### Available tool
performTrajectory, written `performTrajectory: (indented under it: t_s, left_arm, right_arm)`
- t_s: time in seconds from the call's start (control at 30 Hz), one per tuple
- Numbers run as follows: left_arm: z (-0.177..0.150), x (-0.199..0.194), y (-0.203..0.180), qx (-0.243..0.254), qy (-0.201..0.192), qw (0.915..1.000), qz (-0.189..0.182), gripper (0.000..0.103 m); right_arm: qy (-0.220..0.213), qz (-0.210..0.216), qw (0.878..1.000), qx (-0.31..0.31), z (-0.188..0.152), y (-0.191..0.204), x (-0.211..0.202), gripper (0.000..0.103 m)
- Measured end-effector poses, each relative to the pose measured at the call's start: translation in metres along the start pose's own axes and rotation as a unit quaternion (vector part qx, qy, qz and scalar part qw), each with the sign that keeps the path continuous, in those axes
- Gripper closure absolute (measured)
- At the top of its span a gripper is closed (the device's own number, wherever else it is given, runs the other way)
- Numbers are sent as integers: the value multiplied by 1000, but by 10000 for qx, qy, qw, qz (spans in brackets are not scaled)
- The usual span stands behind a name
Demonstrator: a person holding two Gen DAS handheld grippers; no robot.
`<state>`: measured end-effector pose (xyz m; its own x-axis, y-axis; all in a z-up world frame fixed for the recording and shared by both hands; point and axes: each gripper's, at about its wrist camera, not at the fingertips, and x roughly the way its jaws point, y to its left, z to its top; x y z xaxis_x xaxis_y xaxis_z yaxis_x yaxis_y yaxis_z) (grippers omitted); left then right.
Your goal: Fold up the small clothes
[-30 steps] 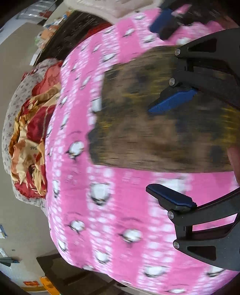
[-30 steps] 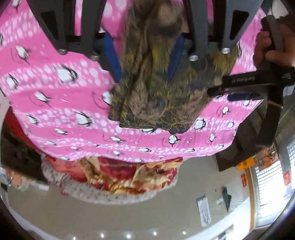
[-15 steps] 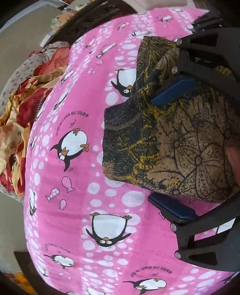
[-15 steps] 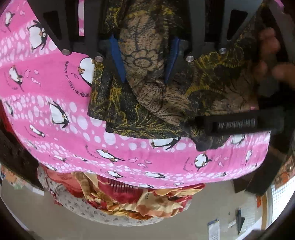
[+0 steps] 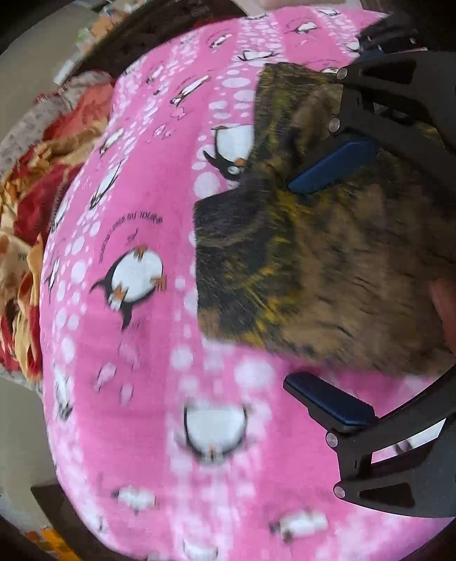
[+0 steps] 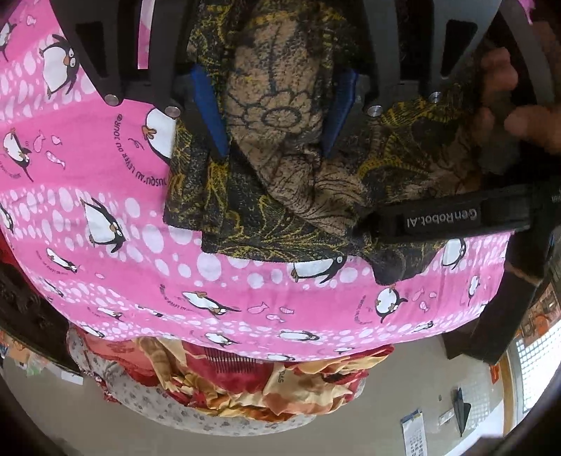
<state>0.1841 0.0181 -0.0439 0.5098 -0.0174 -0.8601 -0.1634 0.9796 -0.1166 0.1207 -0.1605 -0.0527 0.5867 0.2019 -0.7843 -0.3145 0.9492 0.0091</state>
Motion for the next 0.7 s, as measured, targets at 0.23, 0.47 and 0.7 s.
performTrajectory:
  t_s: [0.23, 0.47, 0.7]
  left_arm:
    - [-69, -110, -1, 564, -444, 9974, -45, 1]
    - [-148, -130, 9, 503, -16, 9986, 167, 1]
    - [-173, -135, 4, 530, 78, 9985, 95, 1]
  right_arm:
    - [-85, -15, 9994, 340, -28, -9, -115, 37]
    - [167, 92, 9994, 276, -103, -1, -169, 37]
    - [148, -59, 9999, 20, -124, 8, -193, 37]
